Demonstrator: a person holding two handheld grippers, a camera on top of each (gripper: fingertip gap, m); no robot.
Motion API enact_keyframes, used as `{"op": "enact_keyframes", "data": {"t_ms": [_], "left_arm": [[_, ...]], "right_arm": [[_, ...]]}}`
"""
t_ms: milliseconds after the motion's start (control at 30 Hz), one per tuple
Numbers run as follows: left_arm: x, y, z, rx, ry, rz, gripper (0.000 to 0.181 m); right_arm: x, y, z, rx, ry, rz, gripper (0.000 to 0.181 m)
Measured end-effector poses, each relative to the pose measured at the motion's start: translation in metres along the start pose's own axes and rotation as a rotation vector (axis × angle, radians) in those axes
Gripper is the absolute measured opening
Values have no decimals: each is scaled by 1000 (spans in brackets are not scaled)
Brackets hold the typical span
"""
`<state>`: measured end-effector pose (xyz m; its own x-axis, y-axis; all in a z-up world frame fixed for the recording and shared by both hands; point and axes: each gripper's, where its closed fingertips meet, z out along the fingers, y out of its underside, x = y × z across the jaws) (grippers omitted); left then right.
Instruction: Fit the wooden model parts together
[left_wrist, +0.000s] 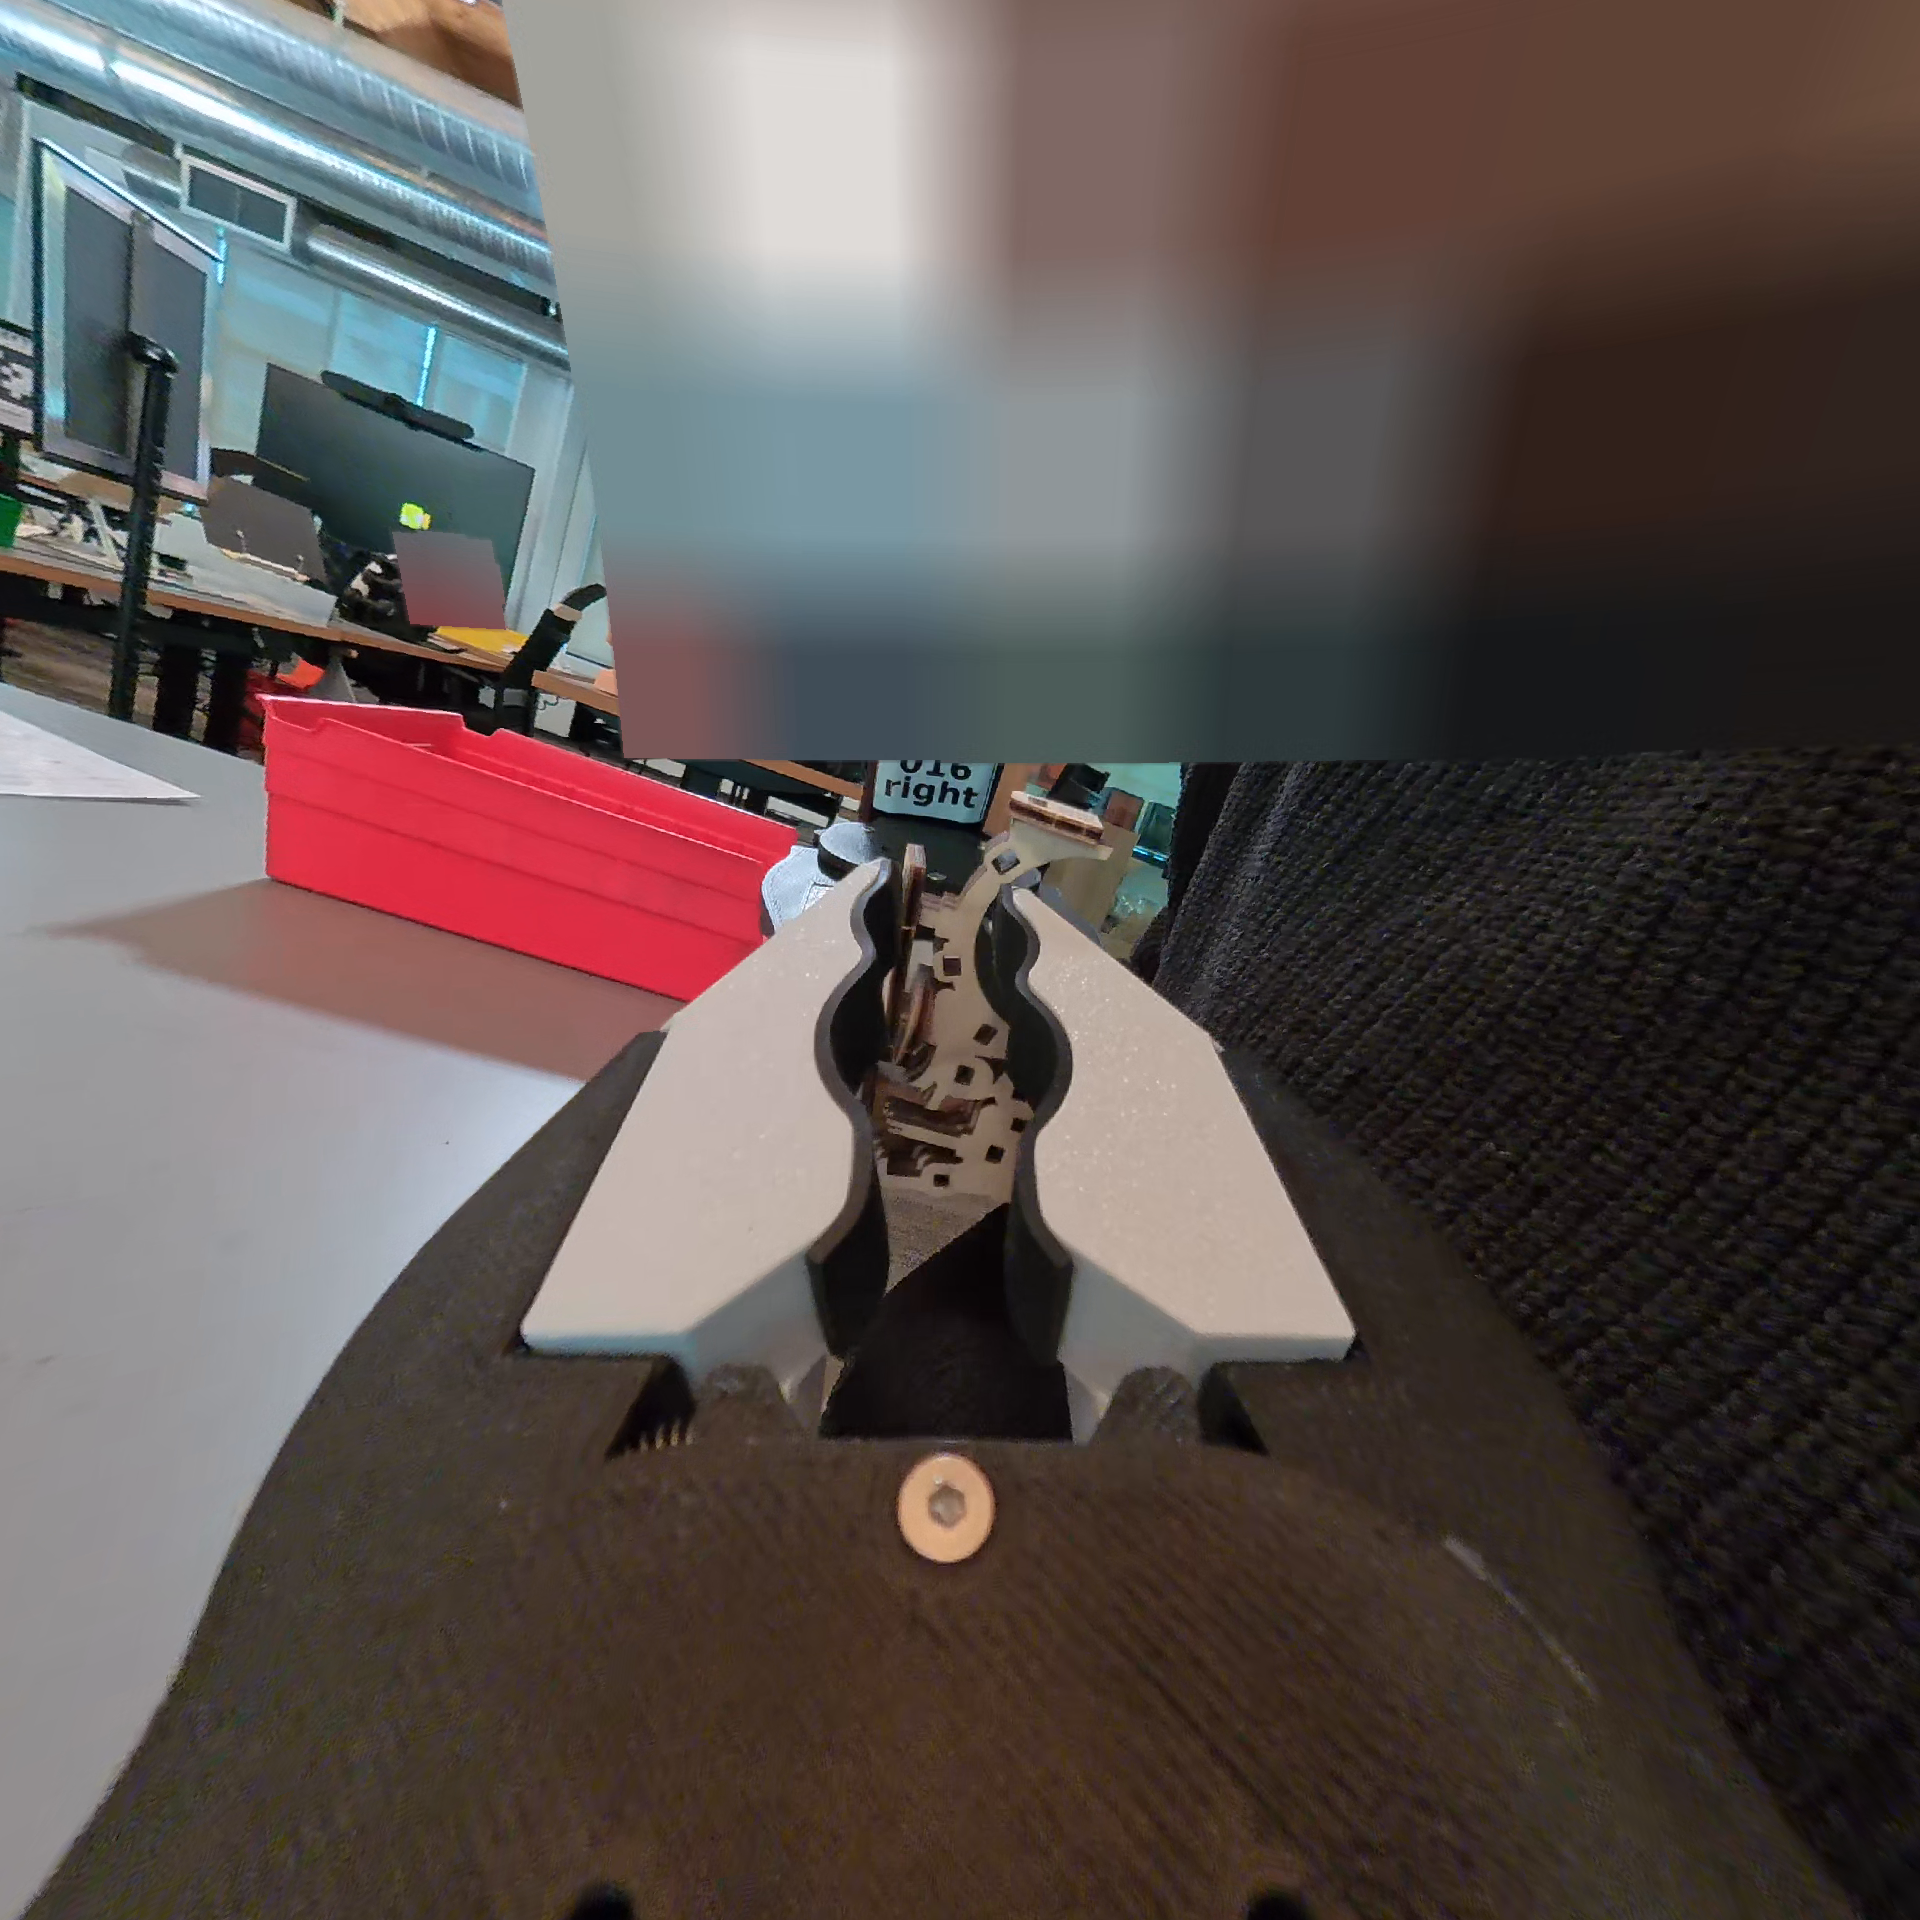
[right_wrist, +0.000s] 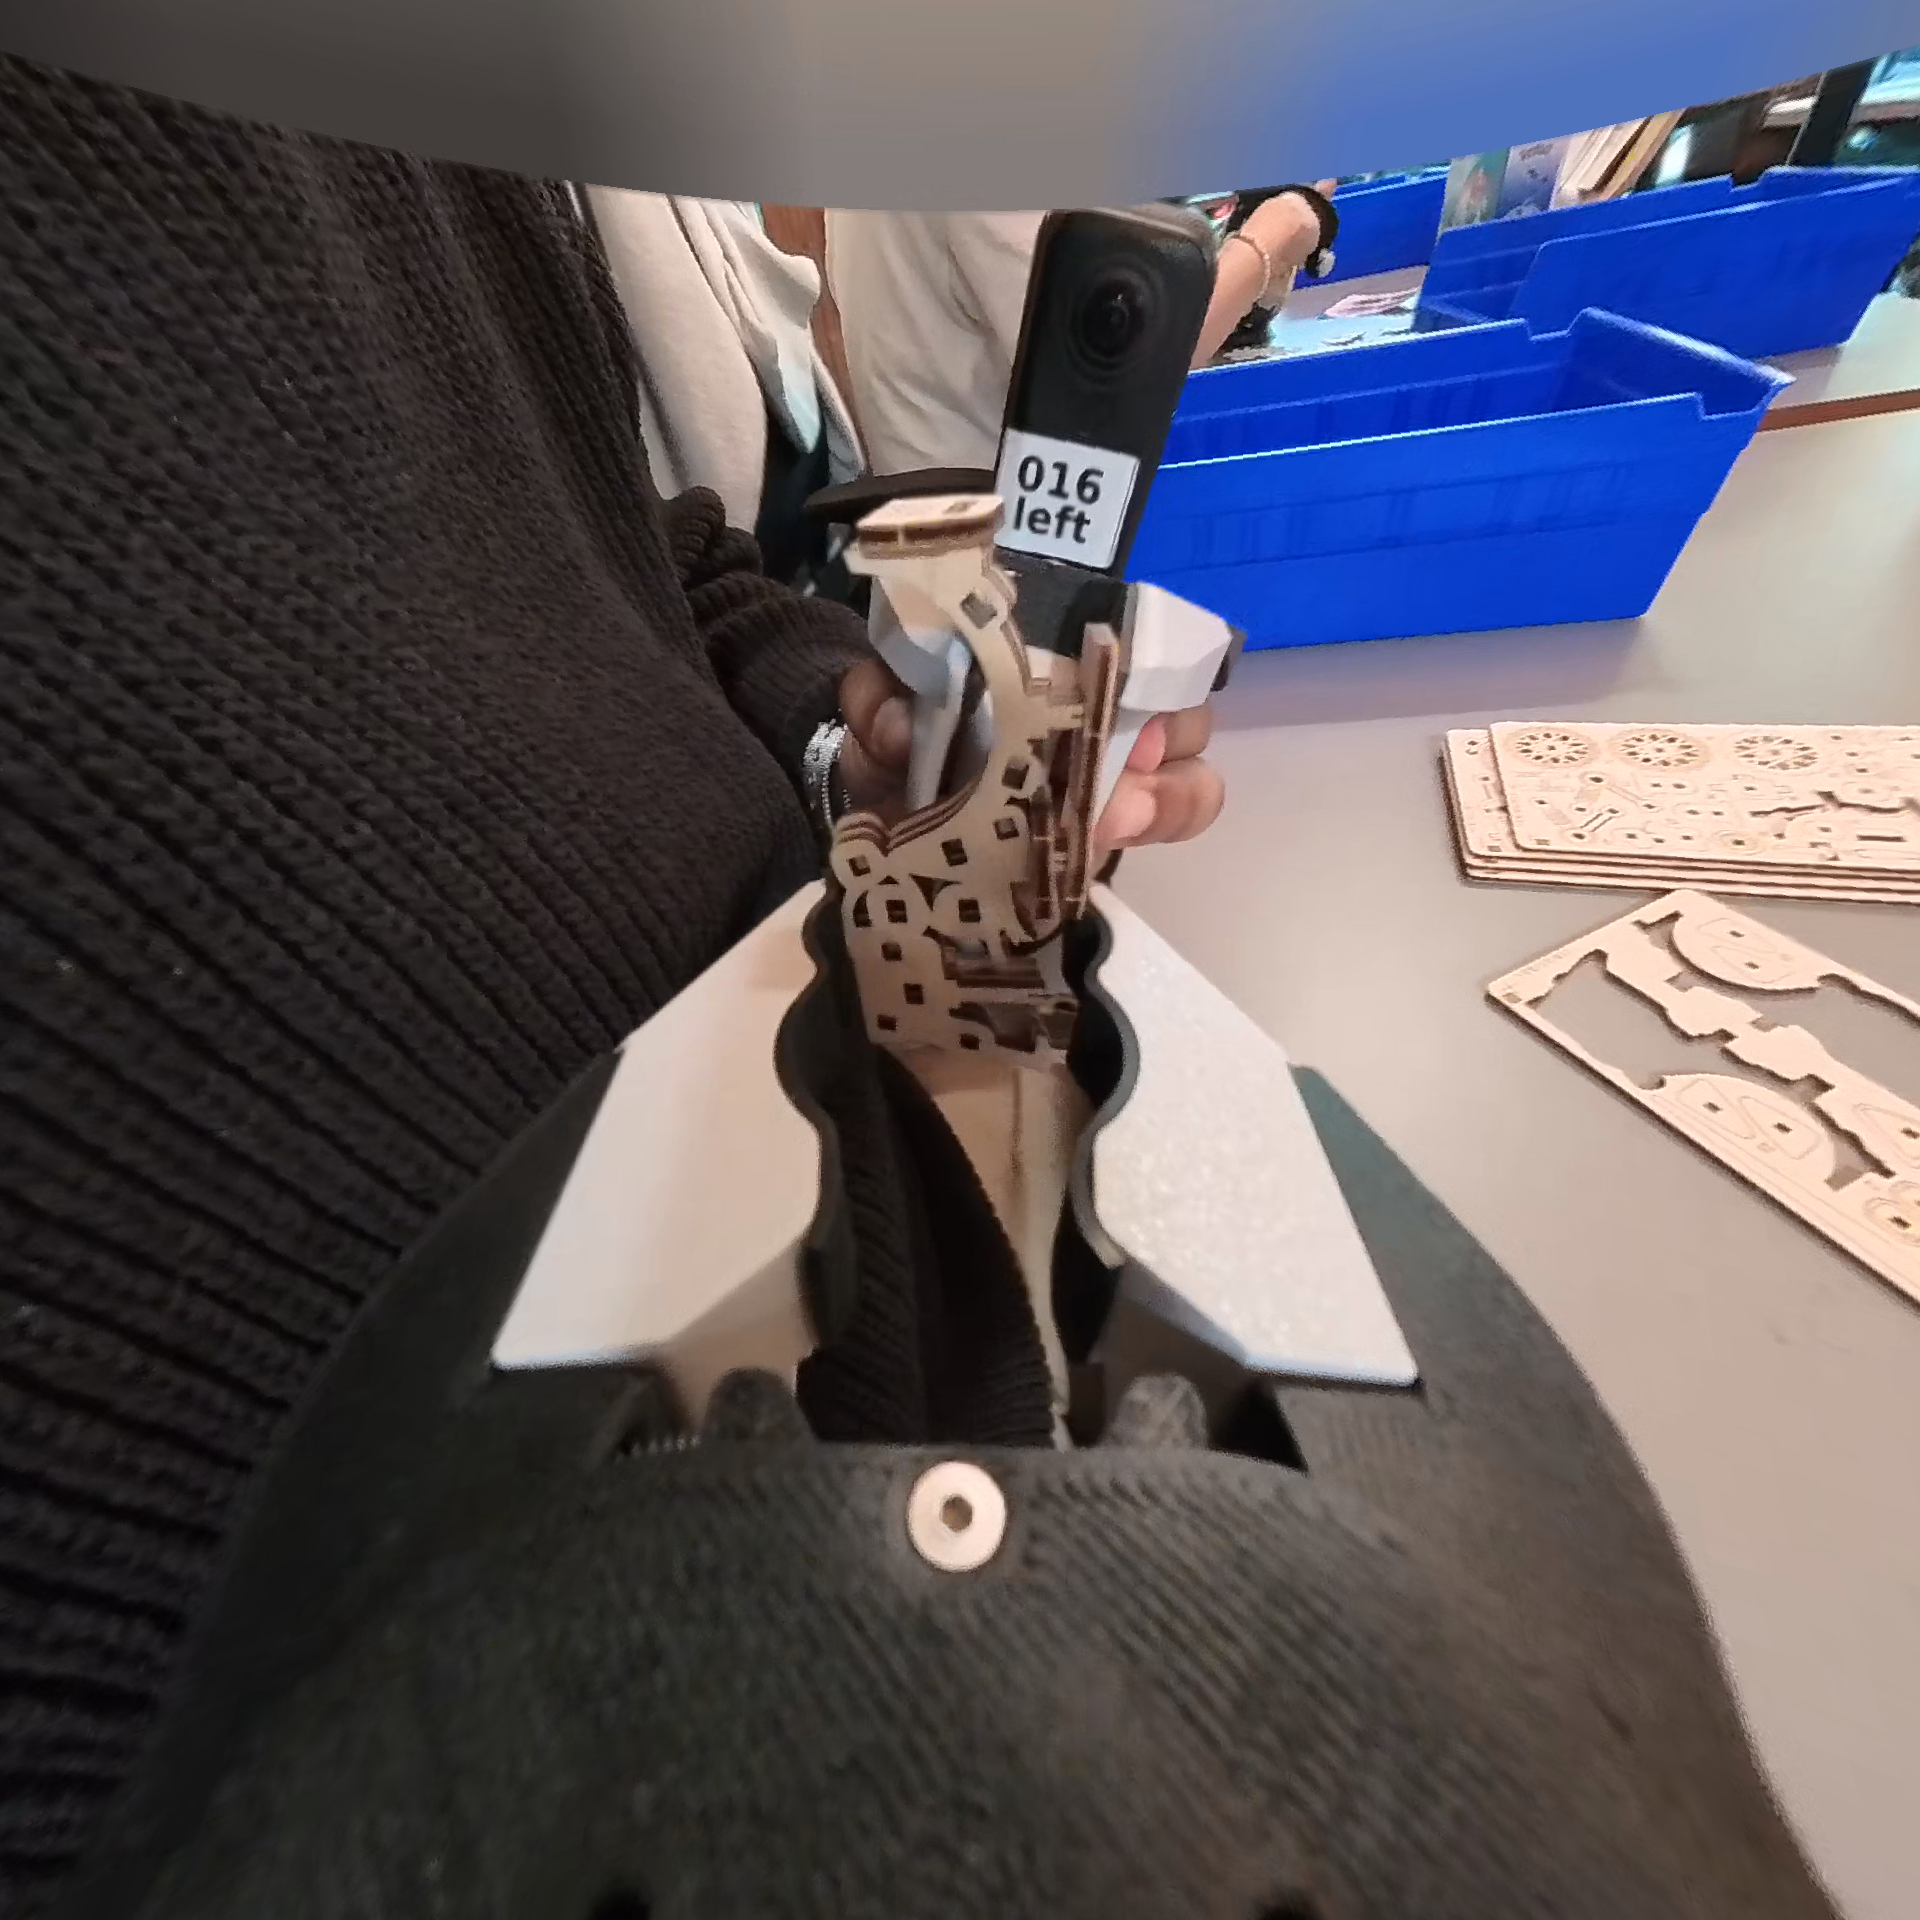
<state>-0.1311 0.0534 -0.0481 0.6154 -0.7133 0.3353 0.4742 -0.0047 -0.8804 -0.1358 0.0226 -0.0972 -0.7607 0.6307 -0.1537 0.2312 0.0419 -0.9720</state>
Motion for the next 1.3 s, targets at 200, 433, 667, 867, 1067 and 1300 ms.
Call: {"op": "enact_keyframes", "data": {"t_ms": [200, 433, 667, 867, 1067, 1300], "left_arm": [[-10, -1, -2, 18, -32, -45, 15], [-11, -2, -2, 25, -38, -50, 13], [-19, -5, -6, 52, -69, -88, 9], [-23, -6, -8, 55, -93, -64, 9], [-17, -9, -7, 41, -85, 10, 9], [-14, -13, -10, 16, -93, 111, 9]], "right_arm": [[2, 0, 0, 14, -38, 110, 43], [0, -4, -1, 35, -67, 162, 44], [7, -12, -4, 111, -65, 254, 57], [13, -11, -5, 90, 14, 171, 51], [17, -14, -11, 105, 67, 76, 58], [17, -20, -17, 150, 110, -36, 50]]}}
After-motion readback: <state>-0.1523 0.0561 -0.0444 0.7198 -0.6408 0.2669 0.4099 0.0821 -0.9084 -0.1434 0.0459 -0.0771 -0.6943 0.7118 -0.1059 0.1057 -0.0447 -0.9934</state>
